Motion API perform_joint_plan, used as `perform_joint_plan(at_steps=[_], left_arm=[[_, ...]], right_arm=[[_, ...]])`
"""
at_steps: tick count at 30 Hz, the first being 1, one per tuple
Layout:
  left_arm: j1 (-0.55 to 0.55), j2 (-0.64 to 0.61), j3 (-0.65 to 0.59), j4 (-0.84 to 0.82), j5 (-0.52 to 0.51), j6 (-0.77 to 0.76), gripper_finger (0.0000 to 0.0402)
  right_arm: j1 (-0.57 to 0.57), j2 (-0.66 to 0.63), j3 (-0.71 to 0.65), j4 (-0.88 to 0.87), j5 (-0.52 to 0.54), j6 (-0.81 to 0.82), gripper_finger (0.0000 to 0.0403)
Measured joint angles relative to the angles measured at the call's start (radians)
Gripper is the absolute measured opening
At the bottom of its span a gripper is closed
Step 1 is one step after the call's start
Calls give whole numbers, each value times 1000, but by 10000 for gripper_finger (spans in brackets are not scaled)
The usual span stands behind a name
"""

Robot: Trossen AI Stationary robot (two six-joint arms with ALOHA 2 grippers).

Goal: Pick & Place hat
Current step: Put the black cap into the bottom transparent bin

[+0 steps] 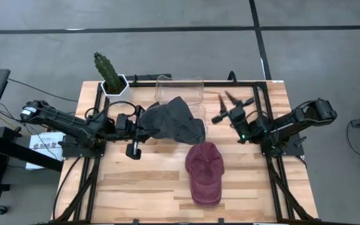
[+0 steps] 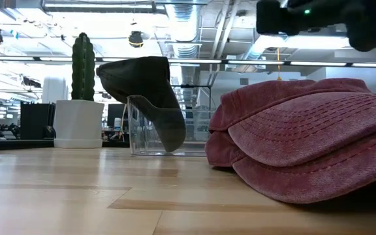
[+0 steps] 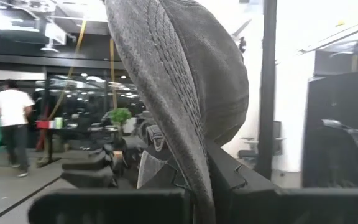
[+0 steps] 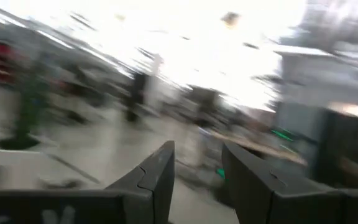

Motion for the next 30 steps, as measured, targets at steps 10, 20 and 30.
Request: perform_joint_plan(at_steps=[10,20,30], left_arm=[[5,0,0,12,79,-3,14],[-2,8,0,18,80,-4,14],[-7,101,0,156,176,-74,14]], right_arm=[[190,1,-22,-132,-497,311,127],[306,1,-1,-174,-624,270,127],[277,1,90,-345,-626,213,127]])
